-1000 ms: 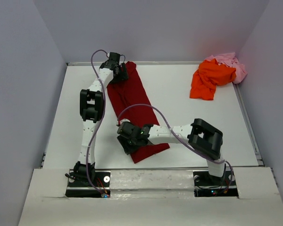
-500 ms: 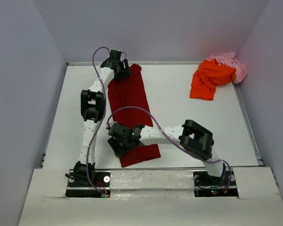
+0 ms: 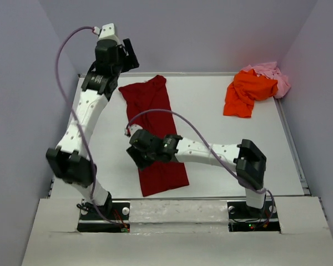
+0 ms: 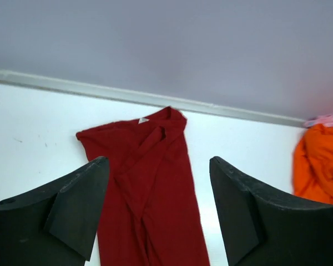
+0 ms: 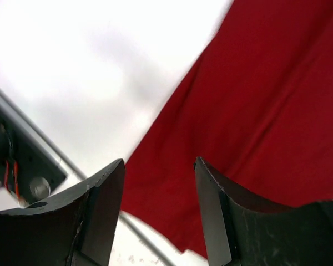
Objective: Fold and stack the t-shirts
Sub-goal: Rotate the tshirt 90 degrees
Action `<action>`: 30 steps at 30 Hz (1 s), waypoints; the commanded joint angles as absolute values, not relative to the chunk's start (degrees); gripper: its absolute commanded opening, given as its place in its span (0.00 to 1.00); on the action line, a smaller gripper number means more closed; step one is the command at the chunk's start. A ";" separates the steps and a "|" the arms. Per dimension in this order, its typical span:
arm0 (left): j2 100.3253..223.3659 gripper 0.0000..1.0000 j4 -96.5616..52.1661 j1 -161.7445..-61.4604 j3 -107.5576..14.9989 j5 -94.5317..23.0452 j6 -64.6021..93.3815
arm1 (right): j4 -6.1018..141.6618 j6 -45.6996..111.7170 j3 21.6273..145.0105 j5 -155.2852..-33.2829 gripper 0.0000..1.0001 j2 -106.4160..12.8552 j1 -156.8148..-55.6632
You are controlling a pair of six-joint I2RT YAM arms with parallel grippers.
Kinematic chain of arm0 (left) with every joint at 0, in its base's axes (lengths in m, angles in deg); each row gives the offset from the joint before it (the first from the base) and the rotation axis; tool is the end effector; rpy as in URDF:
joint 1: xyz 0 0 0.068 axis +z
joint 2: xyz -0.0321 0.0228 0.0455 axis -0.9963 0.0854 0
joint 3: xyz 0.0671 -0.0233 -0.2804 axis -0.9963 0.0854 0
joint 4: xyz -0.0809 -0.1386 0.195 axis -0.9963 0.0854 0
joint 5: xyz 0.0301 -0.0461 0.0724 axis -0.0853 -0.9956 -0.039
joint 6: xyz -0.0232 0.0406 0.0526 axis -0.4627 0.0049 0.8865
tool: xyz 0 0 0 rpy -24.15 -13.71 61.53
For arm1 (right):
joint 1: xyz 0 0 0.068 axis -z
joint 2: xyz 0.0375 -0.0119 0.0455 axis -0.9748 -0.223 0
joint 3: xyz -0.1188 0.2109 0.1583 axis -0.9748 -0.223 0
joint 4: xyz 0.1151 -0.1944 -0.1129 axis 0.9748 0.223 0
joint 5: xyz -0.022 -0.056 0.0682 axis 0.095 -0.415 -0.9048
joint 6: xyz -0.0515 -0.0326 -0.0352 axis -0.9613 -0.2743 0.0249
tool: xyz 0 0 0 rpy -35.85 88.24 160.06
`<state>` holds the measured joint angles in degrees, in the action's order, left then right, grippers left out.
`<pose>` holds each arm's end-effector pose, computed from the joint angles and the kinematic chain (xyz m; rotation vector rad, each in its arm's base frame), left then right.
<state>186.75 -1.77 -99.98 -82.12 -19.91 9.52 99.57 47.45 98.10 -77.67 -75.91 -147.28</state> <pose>0.4121 -0.1017 0.4568 -0.1208 1.7589 -0.2823 0.1574 0.4101 0.2505 -0.9856 2.3318 0.4819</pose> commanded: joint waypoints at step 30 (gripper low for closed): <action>138.12 0.82 -18.51 -104.44 -17.00 -22.21 10.68 | 78.52 37.26 151.28 -106.86 0.62 -117.92 -111.66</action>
